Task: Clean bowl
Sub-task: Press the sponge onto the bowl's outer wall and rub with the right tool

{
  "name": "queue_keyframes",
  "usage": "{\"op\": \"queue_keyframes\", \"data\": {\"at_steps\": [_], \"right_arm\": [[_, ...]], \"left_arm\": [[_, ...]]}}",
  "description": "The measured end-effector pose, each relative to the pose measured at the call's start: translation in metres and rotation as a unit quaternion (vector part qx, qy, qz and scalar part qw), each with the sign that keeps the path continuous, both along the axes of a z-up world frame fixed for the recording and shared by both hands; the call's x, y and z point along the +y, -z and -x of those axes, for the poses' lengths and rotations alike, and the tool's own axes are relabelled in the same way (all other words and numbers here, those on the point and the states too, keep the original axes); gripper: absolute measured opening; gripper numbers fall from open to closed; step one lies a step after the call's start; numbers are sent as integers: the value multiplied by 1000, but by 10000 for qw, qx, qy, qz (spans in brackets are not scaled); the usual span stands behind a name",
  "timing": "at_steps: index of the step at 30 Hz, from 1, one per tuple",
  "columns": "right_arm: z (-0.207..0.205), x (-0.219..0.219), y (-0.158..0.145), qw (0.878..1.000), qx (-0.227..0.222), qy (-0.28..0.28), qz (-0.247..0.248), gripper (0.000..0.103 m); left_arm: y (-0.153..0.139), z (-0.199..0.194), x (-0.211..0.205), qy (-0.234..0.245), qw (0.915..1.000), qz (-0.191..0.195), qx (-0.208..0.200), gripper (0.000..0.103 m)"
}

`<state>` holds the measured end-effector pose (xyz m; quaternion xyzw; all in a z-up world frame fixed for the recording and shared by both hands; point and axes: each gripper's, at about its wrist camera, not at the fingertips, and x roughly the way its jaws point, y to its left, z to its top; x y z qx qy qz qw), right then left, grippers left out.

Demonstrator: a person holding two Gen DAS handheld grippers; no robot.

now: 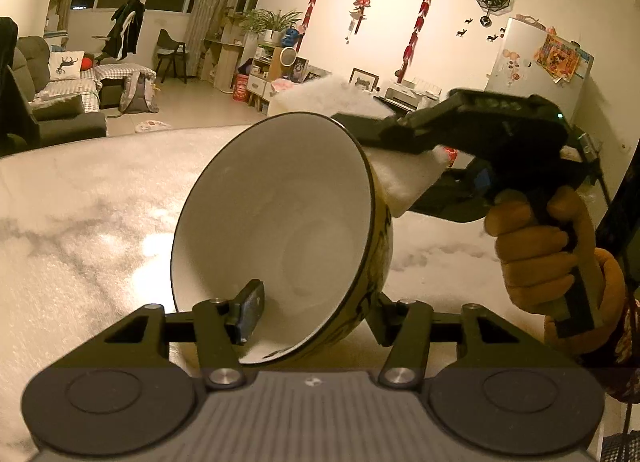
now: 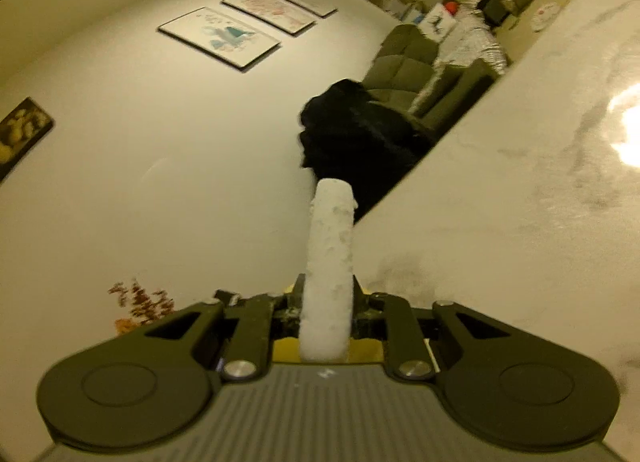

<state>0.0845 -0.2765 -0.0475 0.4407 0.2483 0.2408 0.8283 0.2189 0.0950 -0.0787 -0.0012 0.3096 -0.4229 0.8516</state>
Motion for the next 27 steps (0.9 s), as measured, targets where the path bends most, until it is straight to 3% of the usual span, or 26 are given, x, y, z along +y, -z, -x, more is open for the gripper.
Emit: {"op": "queue_keyframes", "data": {"at_steps": [5, 15, 27], "right_arm": [[-9, 1, 14, 9987, 470, 162, 112, 18], [-4, 3, 6, 9998, 167, 5, 51, 19], [2, -1, 0, 9987, -205, -216, -412, 18]], "left_arm": [[0, 2, -2, 85, 10000, -6, -10, 60], [2, 0, 0, 111, 9998, 126, 88, 61], [8, -6, 7, 144, 9987, 380, 299, 63]]}}
